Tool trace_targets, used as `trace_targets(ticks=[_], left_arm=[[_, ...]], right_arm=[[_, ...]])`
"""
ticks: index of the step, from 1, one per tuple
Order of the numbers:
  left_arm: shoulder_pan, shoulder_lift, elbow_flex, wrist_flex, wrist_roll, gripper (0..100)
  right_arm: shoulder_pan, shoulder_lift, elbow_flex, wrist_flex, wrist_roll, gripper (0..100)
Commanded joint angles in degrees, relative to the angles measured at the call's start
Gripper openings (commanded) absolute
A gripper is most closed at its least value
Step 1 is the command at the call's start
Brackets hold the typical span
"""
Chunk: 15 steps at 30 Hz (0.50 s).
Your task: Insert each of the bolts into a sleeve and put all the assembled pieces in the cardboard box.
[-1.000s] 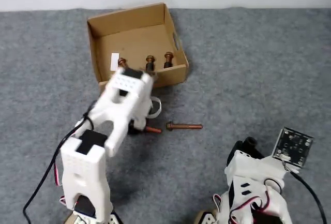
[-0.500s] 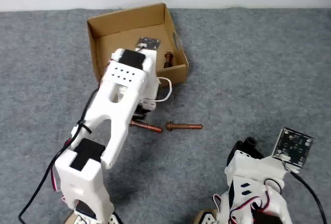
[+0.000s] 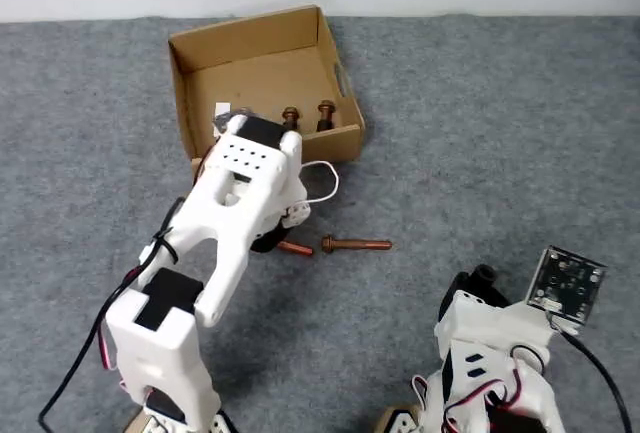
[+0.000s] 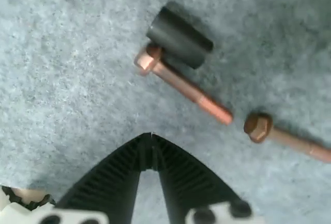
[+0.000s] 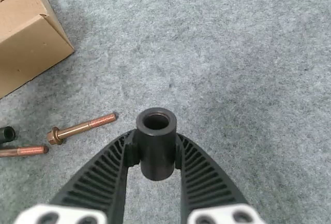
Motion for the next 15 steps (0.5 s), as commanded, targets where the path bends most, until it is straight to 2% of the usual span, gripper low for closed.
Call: trace_targets(ticks=[1, 5, 10, 15], left_arm=[[-1.0, -3.1, 0.1, -1.5, 0.8, 4], [-2.0, -3.1, 0.8, -3.0, 0.8, 15], [-2.4, -3.1, 1.9, -4.7, 0.7, 15], [-2.4, -3.1, 6.3, -10.4, 0.6, 15]], right_arm=[[0.5, -0.2, -0.2, -1.9, 0.8, 0.8], [0.5, -0.2, -0.2, -1.9, 0.8, 0.8], [0.5, -0.2, -0.2, -1.8, 0.8, 0.8], [0.5, -0.2, -0.2, -1.8, 0.8, 0.8]])
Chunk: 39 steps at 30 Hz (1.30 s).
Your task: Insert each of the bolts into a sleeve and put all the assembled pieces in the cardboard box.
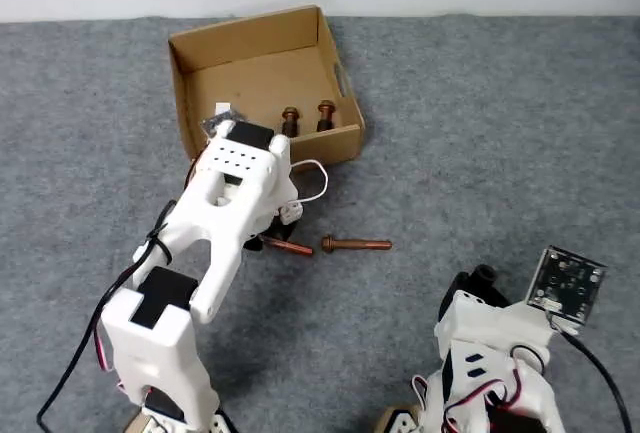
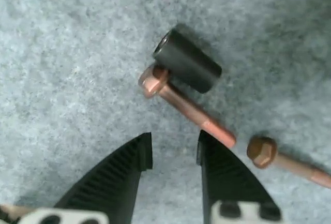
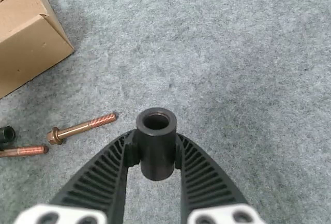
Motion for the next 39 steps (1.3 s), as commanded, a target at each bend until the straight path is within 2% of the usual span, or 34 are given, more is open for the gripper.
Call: trace_targets(ticks=[1, 8, 12, 15, 21, 24, 27, 31, 36, 39], left_arm=[[-0.4, -3.0, 1.6, -4.6, 0.4, 15], [-0.7, -3.0, 6.5, -11.7, 0.3, 15], [-4.5, -3.0, 8.2, -14.6, 0.2, 15], [-6.9, -2.7, 9.8, -16.3, -1.0, 15], [-6.8, 4.0, 10.7, -16.7, -2.4, 15], [-6.8, 5.2, 9.1, -15.6, -2.4, 12], [-6.8, 5.8, 7.3, -14.5, -2.3, 1], [-6.8, 4.7, 6.5, -14.1, -2.5, 0], [-5.8, -2.4, 3.5, -6.3, -2.9, 0], [-3.7, -10.2, 2.9, -2.2, -5.9, 0]], right_arm=[[0.5, -0.2, -0.2, -1.8, 0.8, 0.8], [0.5, -0.2, -0.2, -1.8, 0.8, 0.8], [0.5, -0.2, -0.2, -1.8, 0.8, 0.8], [0.5, -0.2, -0.2, -1.8, 0.8, 0.8], [0.5, -0.2, -0.2, -1.8, 0.8, 0.8], [0.5, -0.2, -0.2, -1.8, 0.8, 0.8], [0.5, -0.2, -0.2, -1.8, 0.8, 0.8], [0.5, -0.2, -0.2, -1.8, 0.8, 0.8], [0.4, -0.2, -0.2, -1.8, 0.8, 0.8], [0.2, -0.2, -0.3, -1.8, 0.8, 0.8]])
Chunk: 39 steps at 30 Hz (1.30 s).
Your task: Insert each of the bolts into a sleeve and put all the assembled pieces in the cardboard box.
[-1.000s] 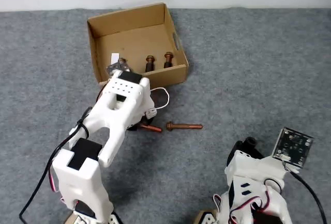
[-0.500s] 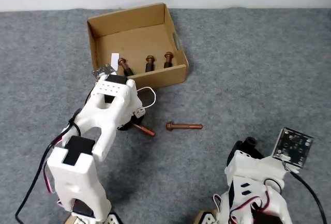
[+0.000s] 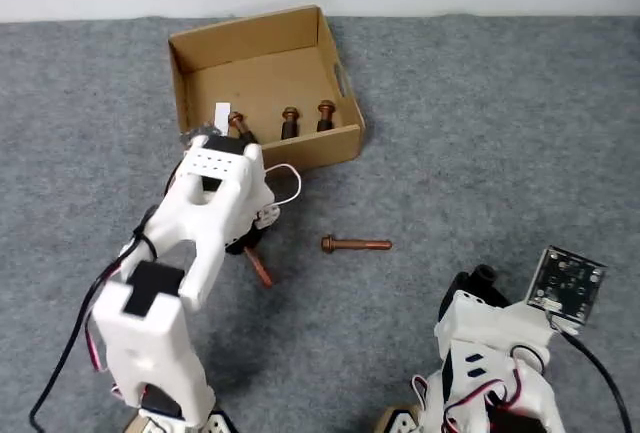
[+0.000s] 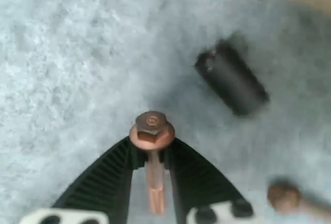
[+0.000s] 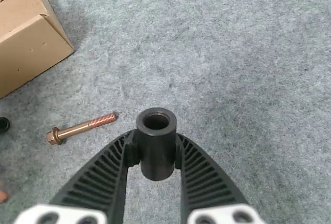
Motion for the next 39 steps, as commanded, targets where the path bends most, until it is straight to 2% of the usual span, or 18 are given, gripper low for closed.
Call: trace_targets(ticks=[1, 7, 15, 19, 24, 32, 36, 39], left_arm=[[2.6, -12.6, -2.3, 5.4, -3.7, 0], [5.6, -33.4, 5.7, 4.4, -9.6, 0], [5.5, -61.9, 28.5, -11.9, -20.8, 0], [5.7, -74.4, 38.0, -17.3, -23.2, 0], [5.7, -84.4, 42.6, -17.6, -23.4, 0], [6.1, -96.6, 43.0, -19.6, -23.3, 0], [12.8, -101.5, 43.1, -19.3, -22.8, 0], [19.7, -104.3, 43.1, -19.7, -19.2, 0]], right_arm=[[0.2, -0.2, -0.4, -1.8, 0.8, 0.8], [-2.4, -0.3, -0.5, -1.8, 3.3, 0.8], [-15.1, -0.3, -0.5, -1.6, 3.3, 0.8], [-21.4, -0.3, -0.4, -1.7, 3.3, 0.8], [-32.7, -0.2, 0.6, -2.2, 3.5, 0.8], [-45.7, -0.1, 2.0, -3.4, 3.6, 0.8], [-51.2, -0.1, 2.9, -3.8, 6.2, 0.8], [-56.0, -0.1, 2.9, -3.2, 7.6, 0.9]])
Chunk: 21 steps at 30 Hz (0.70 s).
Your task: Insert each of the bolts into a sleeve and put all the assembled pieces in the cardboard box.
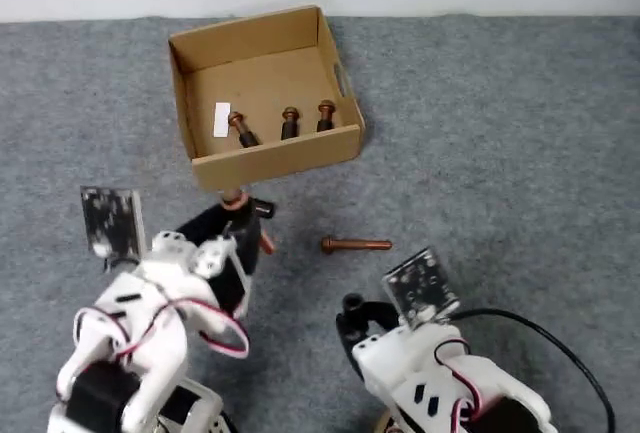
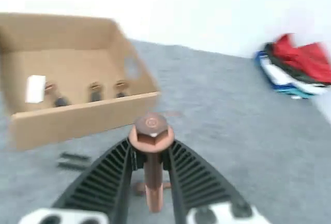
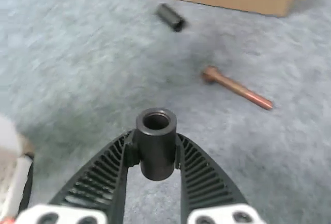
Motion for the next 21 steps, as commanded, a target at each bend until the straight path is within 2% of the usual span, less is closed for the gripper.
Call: trace_targets(ticks=[1, 8, 14, 21], left_arm=[[7.2, -3.3, -0.4, -1.9, 3.6, 0], [10.1, -6.3, 4.9, -1.8, 4.8, 0], [15.4, -9.1, 8.0, -1.8, 4.8, 0], [15.8, -9.3, 8.3, -1.6, 4.8, 0]], right_arm=[[-4.9, -0.1, -0.4, -0.9, 1.6, 0.9], [-7.9, -0.1, -0.3, -0.9, 1.6, 0.9], [-8.2, -0.1, -0.3, -1.0, 1.6, 0.9], [-8.2, -0.1, -0.3, -1.1, 1.6, 0.9]])
